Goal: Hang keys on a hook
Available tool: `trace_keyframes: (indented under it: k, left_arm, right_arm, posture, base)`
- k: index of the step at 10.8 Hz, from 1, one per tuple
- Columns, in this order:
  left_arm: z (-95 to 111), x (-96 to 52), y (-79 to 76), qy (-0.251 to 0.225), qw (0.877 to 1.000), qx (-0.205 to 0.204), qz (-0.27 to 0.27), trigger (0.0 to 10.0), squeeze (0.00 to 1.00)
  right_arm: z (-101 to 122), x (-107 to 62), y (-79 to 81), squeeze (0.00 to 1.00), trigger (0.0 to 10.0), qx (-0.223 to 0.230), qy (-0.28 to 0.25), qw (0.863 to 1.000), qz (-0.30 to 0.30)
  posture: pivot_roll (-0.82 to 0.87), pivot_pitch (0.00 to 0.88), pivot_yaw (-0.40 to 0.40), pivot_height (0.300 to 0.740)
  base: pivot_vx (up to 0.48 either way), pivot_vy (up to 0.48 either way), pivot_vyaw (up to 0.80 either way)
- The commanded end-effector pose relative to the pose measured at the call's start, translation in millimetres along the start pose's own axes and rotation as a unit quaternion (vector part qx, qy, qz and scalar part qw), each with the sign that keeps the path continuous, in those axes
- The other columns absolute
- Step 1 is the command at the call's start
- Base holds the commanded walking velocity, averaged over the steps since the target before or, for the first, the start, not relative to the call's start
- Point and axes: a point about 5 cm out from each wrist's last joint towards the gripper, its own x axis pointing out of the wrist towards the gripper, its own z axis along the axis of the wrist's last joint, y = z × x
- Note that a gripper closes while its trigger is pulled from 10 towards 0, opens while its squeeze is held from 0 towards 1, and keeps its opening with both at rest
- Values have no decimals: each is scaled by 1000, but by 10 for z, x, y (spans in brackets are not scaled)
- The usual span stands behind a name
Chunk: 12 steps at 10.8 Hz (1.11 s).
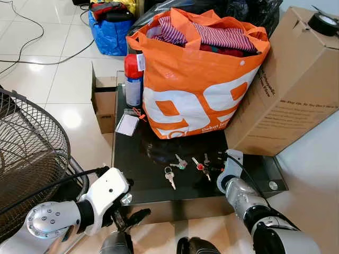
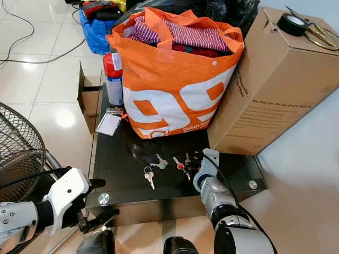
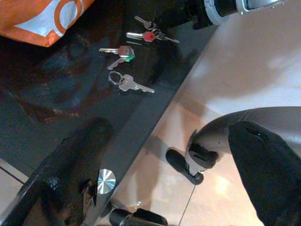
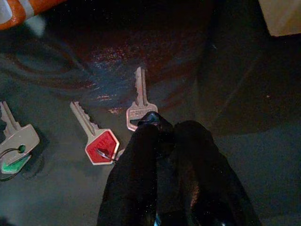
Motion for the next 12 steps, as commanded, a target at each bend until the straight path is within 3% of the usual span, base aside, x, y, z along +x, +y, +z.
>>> trace_keyframes:
  k: [1, 8, 12]
  left_arm:
    - [12, 8, -39, 0, 1000, 4, -8, 10000, 0]
    - [18, 44, -6, -5, 1000, 3, 7, 10000, 0]
    - [71, 221, 76, -42, 998, -10, 53, 10000, 0]
  right_arm:
    - [-56, -16, -45, 0, 0, 2, 12, 1000, -7]
    - [-32, -14, -55, 0, 0, 7, 7, 1000, -15]
    - [400, -12, -96, 0, 0, 27, -74, 997, -1]
  posture:
    - [47, 147, -150, 740]
    - [46, 134, -154, 740]
    - [-11, 70, -164, 740]
  base:
    - [0, 0, 0]
    - [0, 0, 0]
    - [0, 0, 0]
